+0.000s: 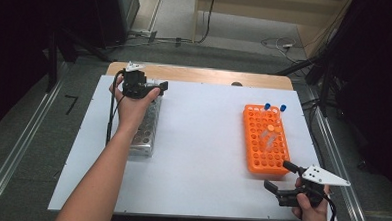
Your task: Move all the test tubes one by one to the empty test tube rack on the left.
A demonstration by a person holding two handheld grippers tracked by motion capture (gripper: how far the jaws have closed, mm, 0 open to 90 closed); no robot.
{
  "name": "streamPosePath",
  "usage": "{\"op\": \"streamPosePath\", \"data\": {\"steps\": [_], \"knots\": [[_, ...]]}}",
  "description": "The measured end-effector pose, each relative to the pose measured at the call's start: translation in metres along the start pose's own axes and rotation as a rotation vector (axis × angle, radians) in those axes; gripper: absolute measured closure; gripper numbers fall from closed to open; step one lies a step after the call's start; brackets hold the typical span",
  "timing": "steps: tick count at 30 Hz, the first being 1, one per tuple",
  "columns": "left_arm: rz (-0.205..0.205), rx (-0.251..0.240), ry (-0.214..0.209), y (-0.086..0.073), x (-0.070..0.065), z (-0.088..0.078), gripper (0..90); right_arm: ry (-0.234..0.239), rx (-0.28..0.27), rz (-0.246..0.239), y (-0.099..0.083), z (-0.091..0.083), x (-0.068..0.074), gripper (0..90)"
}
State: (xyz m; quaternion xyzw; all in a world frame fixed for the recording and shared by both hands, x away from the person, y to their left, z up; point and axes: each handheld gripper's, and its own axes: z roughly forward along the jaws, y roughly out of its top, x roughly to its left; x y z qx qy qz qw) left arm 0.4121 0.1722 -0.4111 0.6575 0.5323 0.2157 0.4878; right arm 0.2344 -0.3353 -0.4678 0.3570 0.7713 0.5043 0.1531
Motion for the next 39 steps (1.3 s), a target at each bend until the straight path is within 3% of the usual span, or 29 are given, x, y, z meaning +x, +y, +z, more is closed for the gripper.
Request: {"op": "streamPosePath", "data": {"steps": [6, 16, 20, 26, 39], "knots": [[0.039, -0.018, -0.047, -0.01, -0.016, -0.02, 0.3, -0.006, 0.004, -0.003, 0.001, 0.001, 0.0, 0.0], [0.113, -0.063, -0.105, -0.03, -0.043, -0.055, 0.0, -0.011, 0.009, 0.002, 0.001, 0.003, -0.001, 0.0], [0.119, -0.082, -0.132, -0.039, -0.053, -0.069, 0.0, -0.014, 0.014, 0.005, 0.001, 0.004, -0.001, 0.0], [0.172, -0.102, -0.112, -0.055, -0.066, -0.087, 0.0, -0.017, 0.018, 0.001, 0.002, 0.005, -0.001, 0.0], [0.178, -0.13, -0.117, -0.088, -0.077, -0.122, 0.0, -0.019, 0.024, 0.005, 0.004, 0.007, -0.001, 0.0]]}}
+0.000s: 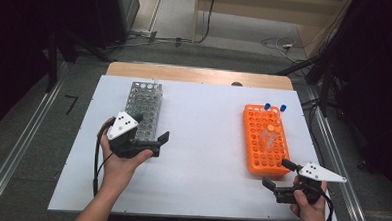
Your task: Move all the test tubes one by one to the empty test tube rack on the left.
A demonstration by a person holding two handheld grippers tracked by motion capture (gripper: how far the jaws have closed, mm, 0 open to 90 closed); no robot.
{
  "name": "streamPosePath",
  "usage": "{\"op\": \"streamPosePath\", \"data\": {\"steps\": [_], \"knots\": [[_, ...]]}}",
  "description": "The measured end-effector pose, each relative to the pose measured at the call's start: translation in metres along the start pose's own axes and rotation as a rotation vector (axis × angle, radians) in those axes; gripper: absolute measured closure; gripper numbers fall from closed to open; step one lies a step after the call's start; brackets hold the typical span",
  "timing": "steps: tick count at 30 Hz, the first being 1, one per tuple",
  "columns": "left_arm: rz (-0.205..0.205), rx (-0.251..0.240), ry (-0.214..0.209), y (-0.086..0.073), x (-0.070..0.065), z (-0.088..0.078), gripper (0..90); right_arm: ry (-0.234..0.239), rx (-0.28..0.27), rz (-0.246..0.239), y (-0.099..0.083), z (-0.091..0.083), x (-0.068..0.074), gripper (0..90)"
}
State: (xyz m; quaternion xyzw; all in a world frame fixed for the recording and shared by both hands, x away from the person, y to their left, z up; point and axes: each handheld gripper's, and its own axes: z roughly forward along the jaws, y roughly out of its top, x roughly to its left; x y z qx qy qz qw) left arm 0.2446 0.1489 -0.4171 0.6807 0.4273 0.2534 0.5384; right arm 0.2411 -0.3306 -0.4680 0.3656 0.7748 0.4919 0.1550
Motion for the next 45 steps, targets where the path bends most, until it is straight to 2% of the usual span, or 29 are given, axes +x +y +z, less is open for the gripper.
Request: {"op": "streamPosePath", "data": {"steps": [8, 14, 15, 21, 30, 32, 37, 39, 45], "knots": [[-0.001, -0.02, -0.021, -0.018, -0.017, -0.017, 0.0, -0.021, -0.007, 0.009, 0.003, 0.003, -0.003, 2.1], [-0.002, -0.018, -0.04, -0.029, -0.025, -0.022, 0.0, -0.003, 0.0, 0.029, 0.006, 0.01, -0.007, 4.9], [-0.002, -0.018, -0.04, -0.031, -0.025, -0.022, 0.0, -0.004, 0.003, 0.026, 0.007, 0.011, -0.008, 7.1], [-0.004, 0.004, -0.044, -0.038, -0.027, -0.02, 0.0, -0.055, -0.017, 0.1, 0.009, 0.022, -0.013, 30.2], [-0.005, 0.006, -0.052, -0.038, -0.028, -0.019, 0.5, -0.169, 0.026, 0.092, 0.011, 0.047, -0.015, 55.2], [-0.001, 0.009, -0.052, -0.038, -0.028, -0.019, 0.5, -0.196, 0.022, 0.077, 0.011, 0.049, -0.013, 58.8], [-0.005, 0.014, -0.051, -0.04, -0.028, -0.017, 0.6, -0.186, 0.011, 0.052, 0.008, 0.05, -0.011, 67.9], [-0.003, 0.012, -0.054, -0.04, -0.028, -0.017, 1.6, -0.198, 0.007, 0.038, 0.007, 0.05, -0.01, 70.6], [-0.003, 0.012, -0.061, -0.04, -0.03, -0.017, 1.9, -0.215, 0.0, 0.044, 0.006, 0.048, -0.011, 74.0]]}}
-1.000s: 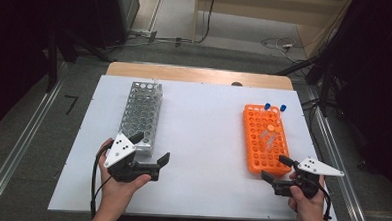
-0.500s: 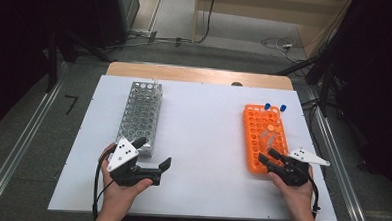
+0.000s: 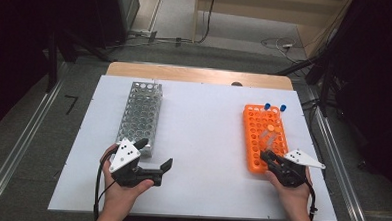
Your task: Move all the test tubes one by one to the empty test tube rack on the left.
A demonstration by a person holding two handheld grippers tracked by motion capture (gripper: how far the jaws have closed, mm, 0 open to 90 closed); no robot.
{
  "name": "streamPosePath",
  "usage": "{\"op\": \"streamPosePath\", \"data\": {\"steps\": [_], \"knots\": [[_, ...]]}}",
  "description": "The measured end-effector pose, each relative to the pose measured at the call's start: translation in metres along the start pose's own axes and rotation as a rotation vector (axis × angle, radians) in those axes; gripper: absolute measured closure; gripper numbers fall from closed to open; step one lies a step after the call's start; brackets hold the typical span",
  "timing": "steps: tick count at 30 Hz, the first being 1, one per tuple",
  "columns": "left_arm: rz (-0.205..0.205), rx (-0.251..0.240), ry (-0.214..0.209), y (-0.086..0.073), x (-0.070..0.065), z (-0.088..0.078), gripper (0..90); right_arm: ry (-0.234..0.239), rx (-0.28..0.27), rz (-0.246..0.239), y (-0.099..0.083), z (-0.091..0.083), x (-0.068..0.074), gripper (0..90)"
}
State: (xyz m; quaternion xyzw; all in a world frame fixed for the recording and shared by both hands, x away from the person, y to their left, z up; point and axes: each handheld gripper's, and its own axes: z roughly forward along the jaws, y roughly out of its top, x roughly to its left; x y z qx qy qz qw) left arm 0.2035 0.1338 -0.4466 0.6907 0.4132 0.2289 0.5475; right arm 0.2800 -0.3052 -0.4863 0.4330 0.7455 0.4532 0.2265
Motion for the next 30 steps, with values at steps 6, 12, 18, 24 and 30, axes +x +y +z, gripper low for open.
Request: {"op": "streamPosePath", "data": {"steps": [6, 12, 18, 24, 30], "knots": [[0.003, 0.001, -0.016, 0.0, -0.002, 0.001, 1.8, -0.002, -0.058, -0.004, 0.005, -0.01, 0.001, 74.1], [0.0, 0.008, -0.029, 0.0, -0.004, 0.002, 1.8, 0.006, -0.106, -0.01, 0.014, -0.023, 0.011, 74.1], [0.005, 0.009, -0.053, 0.001, -0.008, 0.004, 1.0, 0.065, -0.104, -0.051, 0.018, -0.026, 0.032, 74.1], [0.012, 0.016, -0.073, 0.001, -0.013, 0.006, 0.5, 0.136, -0.085, -0.067, 0.018, -0.023, 0.053, 74.0], [0.02, 0.019, -0.094, 0.002, -0.019, 0.008, 0.0, 0.202, -0.067, -0.069, 0.016, -0.02, 0.07, 74.0]]}}
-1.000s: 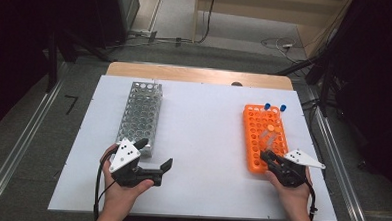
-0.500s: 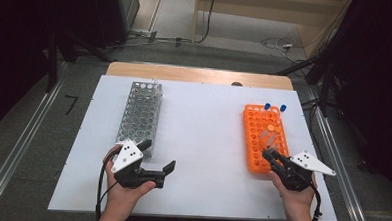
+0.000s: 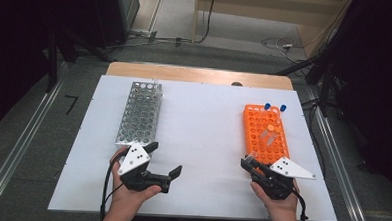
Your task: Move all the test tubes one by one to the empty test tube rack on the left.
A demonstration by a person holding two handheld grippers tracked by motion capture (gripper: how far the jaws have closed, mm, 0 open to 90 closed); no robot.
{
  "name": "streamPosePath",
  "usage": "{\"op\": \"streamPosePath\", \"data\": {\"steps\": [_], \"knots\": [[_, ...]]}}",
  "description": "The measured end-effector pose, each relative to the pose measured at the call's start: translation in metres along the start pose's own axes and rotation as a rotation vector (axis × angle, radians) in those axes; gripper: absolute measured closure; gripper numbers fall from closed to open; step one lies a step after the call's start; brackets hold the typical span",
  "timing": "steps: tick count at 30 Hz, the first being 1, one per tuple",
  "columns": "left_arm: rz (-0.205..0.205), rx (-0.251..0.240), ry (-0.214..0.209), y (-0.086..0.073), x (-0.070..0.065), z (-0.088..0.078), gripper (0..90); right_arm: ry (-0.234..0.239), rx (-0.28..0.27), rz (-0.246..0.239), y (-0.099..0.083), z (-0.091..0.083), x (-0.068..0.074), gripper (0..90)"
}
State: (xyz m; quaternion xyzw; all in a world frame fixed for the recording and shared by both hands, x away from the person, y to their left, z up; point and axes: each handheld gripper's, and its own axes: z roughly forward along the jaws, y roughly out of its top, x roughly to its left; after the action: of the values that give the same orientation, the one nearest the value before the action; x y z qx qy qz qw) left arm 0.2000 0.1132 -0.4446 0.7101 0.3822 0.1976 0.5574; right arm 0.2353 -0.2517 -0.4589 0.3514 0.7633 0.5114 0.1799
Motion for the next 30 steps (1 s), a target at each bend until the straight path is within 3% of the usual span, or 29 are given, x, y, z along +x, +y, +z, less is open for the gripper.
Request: {"op": "streamPosePath", "data": {"steps": [8, 21, 27, 30], "knots": [[-0.001, 0.011, -0.044, 0.0, -0.008, 0.007, 0.0, 0.077, 0.007, -0.022, 0.0, 0.006, 0.016, 74.0], [0.01, 0.029, -0.135, 0.003, -0.03, 0.022, 0.2, 0.148, 0.046, -0.067, -0.002, 0.017, 0.039, 74.0], [0.002, 0.048, -0.161, 0.004, -0.041, 0.031, 6.0, 0.18, 0.065, -0.089, -0.003, 0.023, 0.05, 74.1], [0.008, 0.058, -0.199, 0.003, -0.046, 0.034, 11.0, 0.19, 0.073, -0.105, -0.004, 0.026, 0.055, 74.1]]}}
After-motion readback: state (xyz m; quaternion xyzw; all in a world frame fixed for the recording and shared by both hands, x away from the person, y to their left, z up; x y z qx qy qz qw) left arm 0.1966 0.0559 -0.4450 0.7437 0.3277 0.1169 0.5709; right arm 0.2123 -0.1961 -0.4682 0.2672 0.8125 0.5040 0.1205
